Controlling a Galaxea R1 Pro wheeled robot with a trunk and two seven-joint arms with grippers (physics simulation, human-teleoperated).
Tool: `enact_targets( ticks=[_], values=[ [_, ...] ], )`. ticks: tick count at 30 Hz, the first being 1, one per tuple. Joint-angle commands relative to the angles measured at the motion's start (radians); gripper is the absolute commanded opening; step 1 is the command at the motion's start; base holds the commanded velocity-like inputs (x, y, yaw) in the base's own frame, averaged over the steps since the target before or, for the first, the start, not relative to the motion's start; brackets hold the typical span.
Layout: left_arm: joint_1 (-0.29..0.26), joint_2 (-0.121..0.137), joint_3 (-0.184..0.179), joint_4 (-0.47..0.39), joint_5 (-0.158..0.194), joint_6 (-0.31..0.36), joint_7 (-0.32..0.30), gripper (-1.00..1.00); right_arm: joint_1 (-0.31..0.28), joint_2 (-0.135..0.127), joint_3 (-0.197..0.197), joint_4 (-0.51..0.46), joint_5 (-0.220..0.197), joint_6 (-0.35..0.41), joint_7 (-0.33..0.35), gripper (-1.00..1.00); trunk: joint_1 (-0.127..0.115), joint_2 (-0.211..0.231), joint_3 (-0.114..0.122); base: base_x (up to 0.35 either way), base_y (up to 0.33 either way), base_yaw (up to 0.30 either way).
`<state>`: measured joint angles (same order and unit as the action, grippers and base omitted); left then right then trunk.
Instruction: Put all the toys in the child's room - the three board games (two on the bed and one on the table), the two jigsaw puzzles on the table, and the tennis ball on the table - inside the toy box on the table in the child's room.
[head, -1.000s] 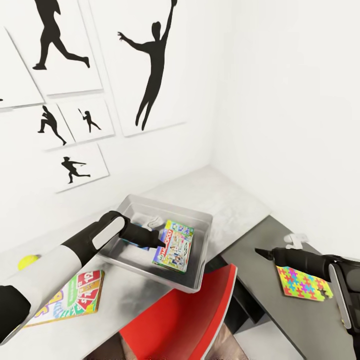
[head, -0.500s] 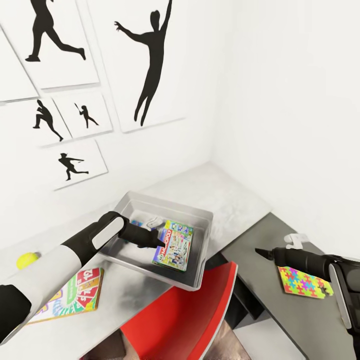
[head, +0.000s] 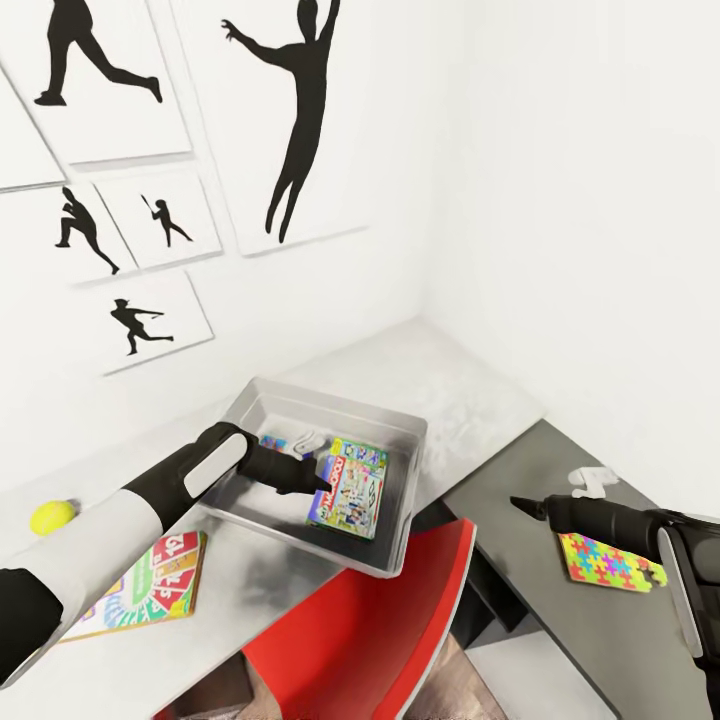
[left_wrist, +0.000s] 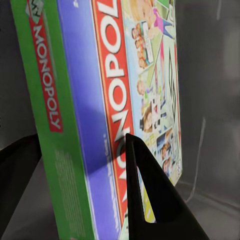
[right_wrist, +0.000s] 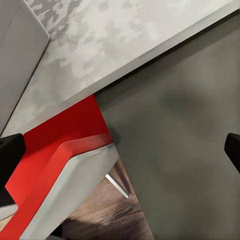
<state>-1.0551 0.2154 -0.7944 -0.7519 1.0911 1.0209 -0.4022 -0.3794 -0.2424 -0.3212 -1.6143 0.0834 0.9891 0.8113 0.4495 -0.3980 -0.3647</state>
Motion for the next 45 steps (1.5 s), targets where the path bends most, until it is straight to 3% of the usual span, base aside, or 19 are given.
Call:
enact_targets(
  ticks=[1, 45],
  values=[
    [-0.002, 0.001, -0.003, 0.0, -0.008, -0.002, -0.01, -1.0, -0.001, 0.0, -0.001, -0.001, 0.009, 0.004, 0.009, 1.0, 0.001, -0.002, -0.003, 0.0, 0.0, 0.0],
    [-0.026, 0.003, -0.003, 0.0, -0.008, -0.002, -0.012, -1.0, 0.0, -0.001, -0.005, -0.001, 0.009, 0.003, 0.009, 1.0, 0.001, -0.002, -0.074, 0.0, 0.0, 0.0]
  ],
)
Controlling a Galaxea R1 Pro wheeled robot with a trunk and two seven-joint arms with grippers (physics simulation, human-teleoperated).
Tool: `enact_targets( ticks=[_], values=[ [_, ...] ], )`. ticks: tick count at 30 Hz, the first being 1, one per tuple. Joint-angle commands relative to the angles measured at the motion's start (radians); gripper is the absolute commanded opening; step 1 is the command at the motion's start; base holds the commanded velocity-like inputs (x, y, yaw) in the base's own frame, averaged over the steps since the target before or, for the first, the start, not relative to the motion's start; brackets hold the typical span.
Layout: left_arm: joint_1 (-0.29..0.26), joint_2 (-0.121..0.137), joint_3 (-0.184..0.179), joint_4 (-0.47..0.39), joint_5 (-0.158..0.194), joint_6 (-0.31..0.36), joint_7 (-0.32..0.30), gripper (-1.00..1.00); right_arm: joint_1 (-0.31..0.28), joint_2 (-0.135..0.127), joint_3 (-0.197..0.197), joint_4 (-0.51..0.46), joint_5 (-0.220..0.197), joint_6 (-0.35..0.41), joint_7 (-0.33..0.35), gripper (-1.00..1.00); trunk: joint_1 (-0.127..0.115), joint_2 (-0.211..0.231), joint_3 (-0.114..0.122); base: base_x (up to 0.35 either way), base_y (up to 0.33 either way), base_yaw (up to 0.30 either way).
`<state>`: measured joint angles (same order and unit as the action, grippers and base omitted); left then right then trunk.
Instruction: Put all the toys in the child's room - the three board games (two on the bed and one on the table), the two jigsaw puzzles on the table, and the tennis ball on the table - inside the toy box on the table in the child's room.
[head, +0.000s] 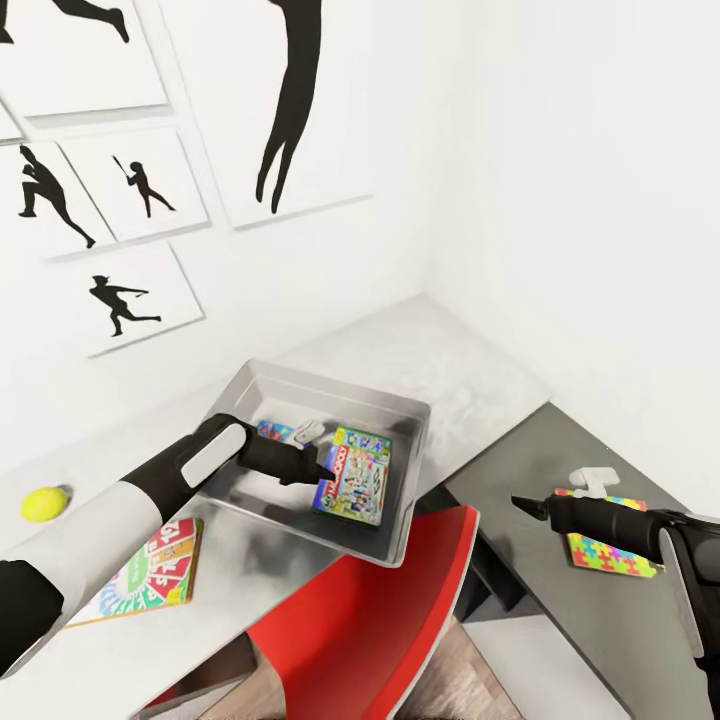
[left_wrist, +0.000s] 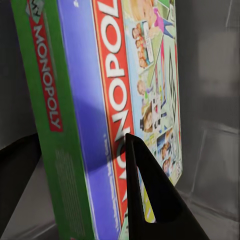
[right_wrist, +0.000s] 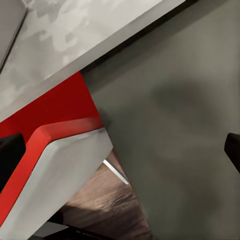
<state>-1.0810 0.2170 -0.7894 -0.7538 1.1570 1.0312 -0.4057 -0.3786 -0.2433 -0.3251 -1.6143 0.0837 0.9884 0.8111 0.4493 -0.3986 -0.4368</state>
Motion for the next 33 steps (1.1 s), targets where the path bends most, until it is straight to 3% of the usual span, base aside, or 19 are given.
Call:
enact_targets(
  ticks=[1, 27, 28, 33],
  values=[
    [0.0, 0.001, -0.008, 0.002, -0.074, -0.012, -0.009, -1.0, -0.001, 0.0, -0.001, -0.001, 0.009, 0.004, 0.009, 1.0, 0.001, -0.001, -0.003, 0.0, 0.0, 0.0],
    [-0.01, 0.001, -0.008, 0.005, -0.074, -0.012, -0.007, -1.0, -0.001, -0.001, -0.002, -0.001, 0.009, 0.004, 0.01, 1.0, 0.001, -0.001, -0.008, 0.0, 0.0, 0.0],
    [-0.01, 0.001, -0.008, 0.005, -0.074, -0.012, -0.007, 1.0, -0.001, -0.001, -0.002, -0.001, 0.009, 0.004, 0.01, 1.0, 0.001, -0.001, -0.008, 0.0, 0.0, 0.0],
    [-0.01, 0.001, -0.008, 0.005, -0.074, -0.013, -0.006, 1.0, -0.002, -0.001, -0.003, -0.001, 0.009, 0.004, 0.01, 1.0, 0.001, -0.001, -0.008, 0.0, 0.0, 0.0]
  ],
)
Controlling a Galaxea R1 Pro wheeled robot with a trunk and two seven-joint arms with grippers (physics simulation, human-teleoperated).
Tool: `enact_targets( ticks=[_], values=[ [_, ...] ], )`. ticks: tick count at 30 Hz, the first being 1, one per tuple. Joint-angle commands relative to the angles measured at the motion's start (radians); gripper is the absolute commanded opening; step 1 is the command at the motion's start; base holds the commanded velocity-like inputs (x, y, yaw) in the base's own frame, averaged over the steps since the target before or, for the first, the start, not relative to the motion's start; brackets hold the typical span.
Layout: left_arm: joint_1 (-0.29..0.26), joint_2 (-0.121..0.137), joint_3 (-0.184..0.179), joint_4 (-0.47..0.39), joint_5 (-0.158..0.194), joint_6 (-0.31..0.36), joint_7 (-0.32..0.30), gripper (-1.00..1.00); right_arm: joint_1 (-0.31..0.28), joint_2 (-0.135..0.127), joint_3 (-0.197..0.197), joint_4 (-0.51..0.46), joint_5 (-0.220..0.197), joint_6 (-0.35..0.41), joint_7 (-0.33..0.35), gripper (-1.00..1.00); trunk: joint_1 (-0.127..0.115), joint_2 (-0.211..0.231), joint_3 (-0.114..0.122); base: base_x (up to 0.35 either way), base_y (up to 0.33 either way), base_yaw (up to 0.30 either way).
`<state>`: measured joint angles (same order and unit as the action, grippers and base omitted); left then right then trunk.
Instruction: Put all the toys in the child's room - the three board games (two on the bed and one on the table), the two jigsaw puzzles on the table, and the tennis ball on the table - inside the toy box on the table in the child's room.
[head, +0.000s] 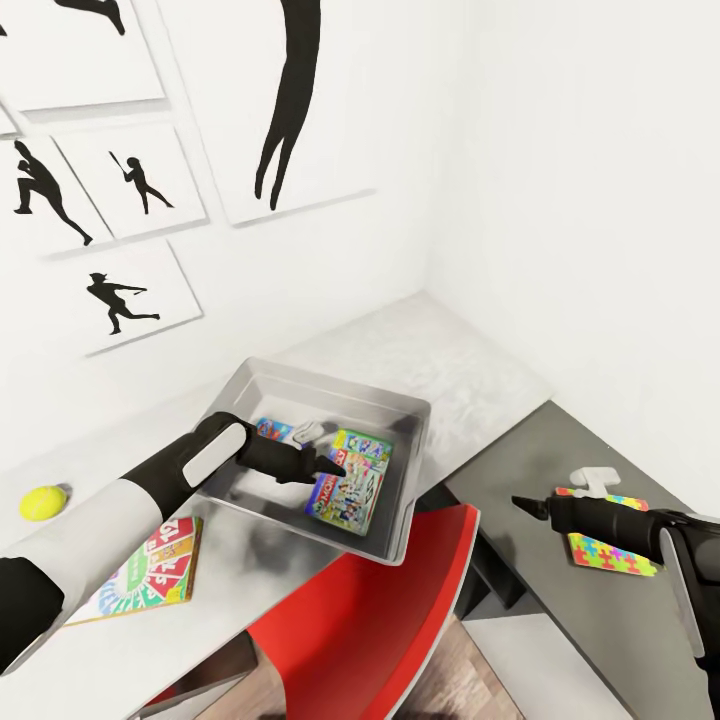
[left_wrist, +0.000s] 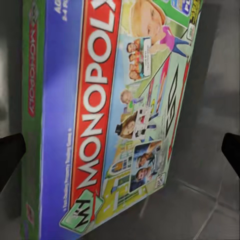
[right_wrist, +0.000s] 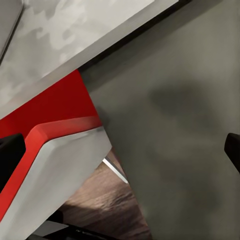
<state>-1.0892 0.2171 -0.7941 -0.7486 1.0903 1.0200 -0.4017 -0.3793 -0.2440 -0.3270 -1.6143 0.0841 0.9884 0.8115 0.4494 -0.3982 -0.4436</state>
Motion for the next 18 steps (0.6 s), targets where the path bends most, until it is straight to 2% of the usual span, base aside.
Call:
enact_targets(
  ticks=[1, 18],
  values=[
    [-0.001, 0.001, -0.004, 0.0, -0.007, -0.001, -0.009, 1.0, -0.001, 0.0, -0.001, -0.001, 0.009, 0.004, 0.009, 1.0, 0.001, -0.002, -0.002, 0.0, 0.0, 0.0],
    [-0.001, 0.003, -0.004, 0.0, -0.007, -0.001, -0.005, 1.0, -0.001, -0.001, -0.001, -0.001, 0.009, 0.005, 0.009, 1.0, 0.001, -0.002, -0.002, 0.0, 0.0, 0.0]
  ],
)
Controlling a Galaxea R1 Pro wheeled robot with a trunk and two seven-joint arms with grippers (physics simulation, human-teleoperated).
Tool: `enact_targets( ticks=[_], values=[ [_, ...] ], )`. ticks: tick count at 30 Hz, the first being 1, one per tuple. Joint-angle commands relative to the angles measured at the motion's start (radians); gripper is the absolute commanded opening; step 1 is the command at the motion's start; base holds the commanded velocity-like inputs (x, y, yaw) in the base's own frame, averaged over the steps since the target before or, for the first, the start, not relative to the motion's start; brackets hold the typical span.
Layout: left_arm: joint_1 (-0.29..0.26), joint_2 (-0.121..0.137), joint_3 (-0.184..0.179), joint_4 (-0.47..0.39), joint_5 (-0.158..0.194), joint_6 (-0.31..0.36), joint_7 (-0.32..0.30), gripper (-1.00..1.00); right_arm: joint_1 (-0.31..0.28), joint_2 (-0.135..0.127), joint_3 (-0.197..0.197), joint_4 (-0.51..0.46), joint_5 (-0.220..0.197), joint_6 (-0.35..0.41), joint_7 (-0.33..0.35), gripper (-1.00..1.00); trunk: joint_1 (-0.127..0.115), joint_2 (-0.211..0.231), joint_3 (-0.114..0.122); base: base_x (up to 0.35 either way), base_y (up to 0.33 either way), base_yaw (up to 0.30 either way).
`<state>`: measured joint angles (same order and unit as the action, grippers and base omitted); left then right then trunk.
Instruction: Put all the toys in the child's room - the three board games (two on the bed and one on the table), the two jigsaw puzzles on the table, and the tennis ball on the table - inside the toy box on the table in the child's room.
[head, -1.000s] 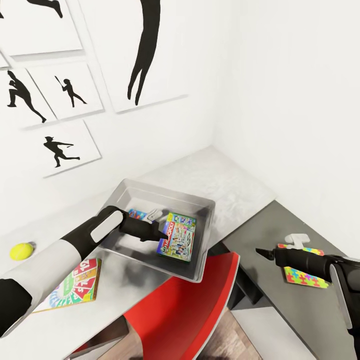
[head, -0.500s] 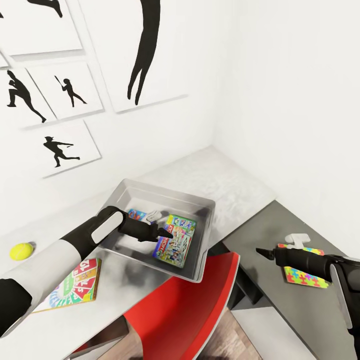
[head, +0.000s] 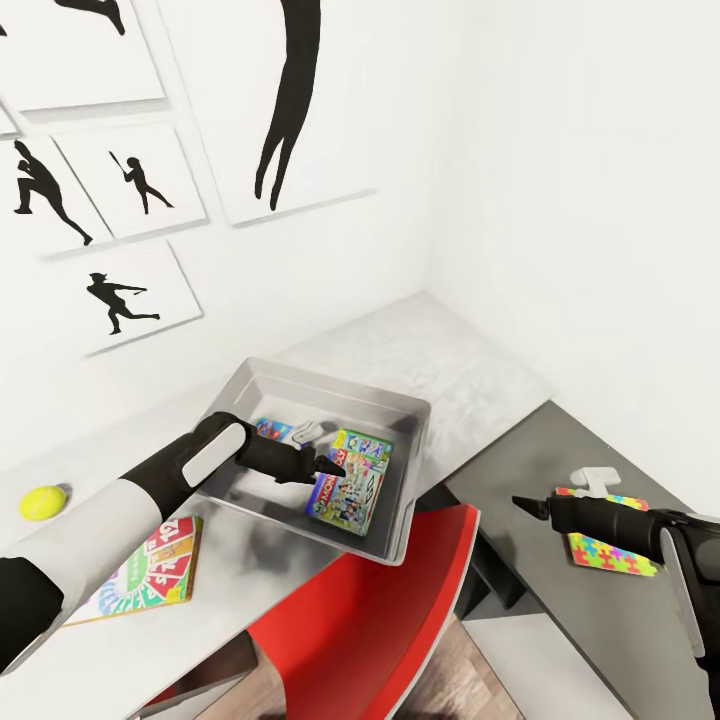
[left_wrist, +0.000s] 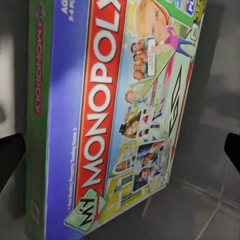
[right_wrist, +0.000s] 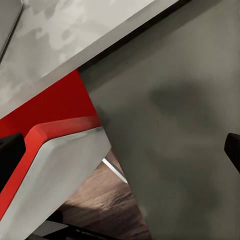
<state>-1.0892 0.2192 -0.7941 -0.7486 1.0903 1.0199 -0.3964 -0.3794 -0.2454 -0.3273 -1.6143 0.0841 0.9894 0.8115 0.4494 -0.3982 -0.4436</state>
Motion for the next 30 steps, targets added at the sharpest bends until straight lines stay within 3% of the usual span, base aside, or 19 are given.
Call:
enact_targets(
  ticks=[1, 20, 25, 30],
  values=[
    [-0.001, 0.001, -0.004, 0.0, -0.007, -0.001, -0.01, 1.0, -0.001, 0.0, -0.001, -0.001, 0.009, 0.004, 0.009, 1.0, 0.001, -0.002, -0.002, 0.0, 0.0, 0.0],
    [-0.001, 0.011, -0.001, -0.014, -0.006, 0.0, -0.015, 1.0, -0.001, 0.0, -0.001, -0.001, 0.009, 0.005, 0.009, 1.0, 0.001, -0.002, -0.002, 0.0, 0.0, 0.0],
    [-0.001, 0.02, 0.005, -0.062, -0.006, 0.0, -0.019, 1.0, -0.001, 0.0, -0.001, -0.001, 0.009, 0.005, 0.009, 1.0, 0.001, -0.002, -0.002, 0.0, 0.0, 0.0],
    [0.005, 0.043, 0.035, -0.151, -0.005, 0.005, -0.017, 1.0, -0.001, 0.0, -0.002, -0.001, 0.009, 0.004, 0.009, 1.0, 0.001, -0.002, -0.002, 0.0, 0.0, 0.0]
  ],
)
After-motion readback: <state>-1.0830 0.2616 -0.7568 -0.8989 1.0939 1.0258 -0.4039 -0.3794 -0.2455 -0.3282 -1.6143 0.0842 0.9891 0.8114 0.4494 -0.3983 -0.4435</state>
